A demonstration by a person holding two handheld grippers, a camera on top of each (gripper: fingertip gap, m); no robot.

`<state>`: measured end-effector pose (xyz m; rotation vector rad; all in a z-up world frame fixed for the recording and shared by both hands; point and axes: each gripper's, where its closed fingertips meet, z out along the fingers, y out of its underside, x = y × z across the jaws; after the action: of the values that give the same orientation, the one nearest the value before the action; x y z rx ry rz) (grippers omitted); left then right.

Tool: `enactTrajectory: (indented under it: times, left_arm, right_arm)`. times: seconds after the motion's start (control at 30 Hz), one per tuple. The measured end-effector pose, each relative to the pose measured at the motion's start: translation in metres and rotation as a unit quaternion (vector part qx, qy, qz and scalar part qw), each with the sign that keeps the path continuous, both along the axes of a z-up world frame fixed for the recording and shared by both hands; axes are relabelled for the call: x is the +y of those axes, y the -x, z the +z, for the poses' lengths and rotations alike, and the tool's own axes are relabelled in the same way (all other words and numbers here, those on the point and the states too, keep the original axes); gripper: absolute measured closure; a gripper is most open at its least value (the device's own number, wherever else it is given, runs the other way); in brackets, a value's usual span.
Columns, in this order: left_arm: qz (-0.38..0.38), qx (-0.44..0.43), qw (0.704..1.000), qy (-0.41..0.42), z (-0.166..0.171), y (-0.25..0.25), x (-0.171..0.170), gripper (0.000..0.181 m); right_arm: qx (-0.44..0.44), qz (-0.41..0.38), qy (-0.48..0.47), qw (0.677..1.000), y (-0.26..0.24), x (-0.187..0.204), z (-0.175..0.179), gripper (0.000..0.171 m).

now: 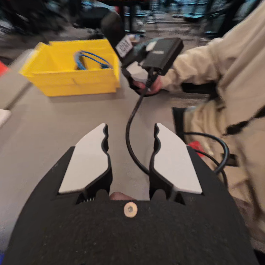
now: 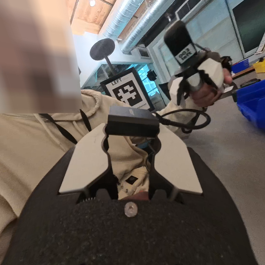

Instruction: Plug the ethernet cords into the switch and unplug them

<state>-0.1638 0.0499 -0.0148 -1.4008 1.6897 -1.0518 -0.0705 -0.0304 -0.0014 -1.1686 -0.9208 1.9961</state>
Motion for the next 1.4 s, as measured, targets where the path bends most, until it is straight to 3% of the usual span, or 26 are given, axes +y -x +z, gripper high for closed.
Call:
enactTrajectory:
  times: [0.1,0.23,0.37,0.5,0.7,0.77,0.83,0.9,1.03,1.17,1.23,1.3,1.4]
  left_arm:
    - [-0.076,-0.03,0.99,0.112,-0.001,0.003,-0.008,0.126]
    - [-0.059,-0.133,0.971,0.188,0.015,0.005,0.017,0.133]
    - [-0.009,-0.106,0.98,0.166,-0.015,-0.011,0.026,0.136]
    - [-0.043,-0.111,0.978,0.173,-0.036,-0.047,-0.005,0.136]
    - [-0.094,-0.21,0.951,0.205,0.004,-0.08,-0.042,0.133]
    - [-0.094,-0.245,0.938,0.224,0.021,-0.081,-0.045,0.145]
    - [-0.105,-0.252,0.934,0.231,0.026,-0.08,-0.051,0.169]
    - [-0.1,-0.238,0.939,0.228,0.023,-0.081,-0.053,0.172]
    - [-0.077,-0.225,0.952,0.191,0.021,-0.074,-0.047,0.175]
    - [-0.03,-0.209,0.966,0.151,0.024,-0.057,-0.025,0.176]
    - [0.009,-0.183,0.976,0.114,0.016,-0.05,-0.01,0.176]
    - [0.047,-0.154,0.984,0.077,0.006,-0.045,0.004,0.176]
    - [0.114,-0.108,0.987,0.035,-0.01,-0.043,0.027,0.176]
  right_arm:
    - [0.013,0.026,-0.018,0.999,0.0,-0.014,0.008,0.11]
    - [0.038,0.037,-0.024,0.998,-0.012,-0.021,0.017,0.11]
    - [0.117,0.035,-0.006,0.992,-0.033,-0.015,0.041,0.11]
    - [0.166,0.045,0.009,0.985,-0.042,-0.008,0.052,0.11]
    - [0.15,0.069,0.029,0.986,-0.023,-0.006,0.038,0.11]
    - [0.139,0.076,0.032,0.987,-0.016,-0.008,0.031,0.11]
    - [0.135,0.074,0.034,0.987,-0.012,-0.007,0.027,0.11]
    - [0.133,0.078,0.034,0.987,-0.014,-0.007,0.026,0.11]
    - [0.093,0.009,0.019,0.995,-0.009,0.007,0.023,0.106]
    - [-0.029,-0.123,-0.019,0.992,0.0,0.033,0.012,0.1]
    - [-0.114,-0.213,-0.056,0.969,0.002,0.051,0.001,0.101]
    - [-0.214,-0.31,-0.116,0.919,-0.001,0.074,-0.015,0.101]
    - [-0.382,-0.423,-0.265,0.778,-0.013,0.103,-0.044,0.103]
